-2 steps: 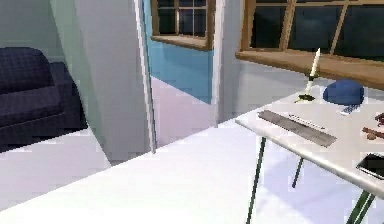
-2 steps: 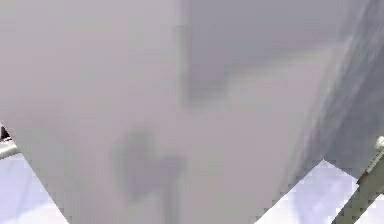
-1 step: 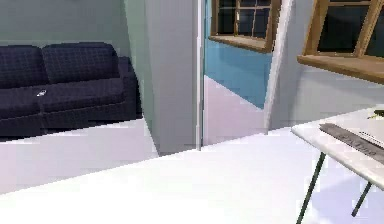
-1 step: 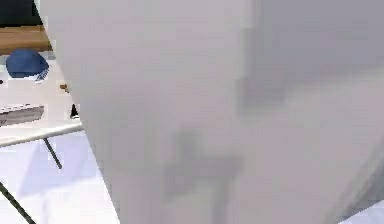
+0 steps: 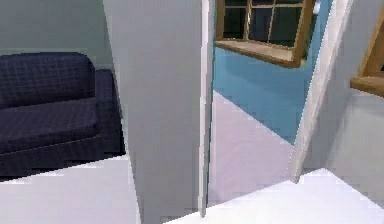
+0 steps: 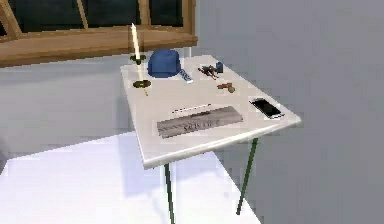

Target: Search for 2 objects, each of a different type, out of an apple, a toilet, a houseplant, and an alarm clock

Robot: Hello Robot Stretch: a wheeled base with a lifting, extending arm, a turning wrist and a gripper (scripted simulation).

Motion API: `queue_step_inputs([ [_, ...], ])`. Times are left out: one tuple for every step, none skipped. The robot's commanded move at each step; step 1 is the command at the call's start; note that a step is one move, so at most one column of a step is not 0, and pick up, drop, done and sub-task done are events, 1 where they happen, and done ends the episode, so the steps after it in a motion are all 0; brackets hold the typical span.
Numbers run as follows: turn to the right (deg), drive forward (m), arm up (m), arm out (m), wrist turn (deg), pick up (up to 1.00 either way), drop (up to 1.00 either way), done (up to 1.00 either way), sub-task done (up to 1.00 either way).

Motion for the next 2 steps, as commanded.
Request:
queue_step_inputs([
  [21.0, 0.00, 0.00, 0.00, 0.0, 0.00, 0.00, 0.00, 0.00],
  [0.0, 1.00, 0.00, 0.00, 0.0, 0.00, 0.00, 0.00, 0.00],
])
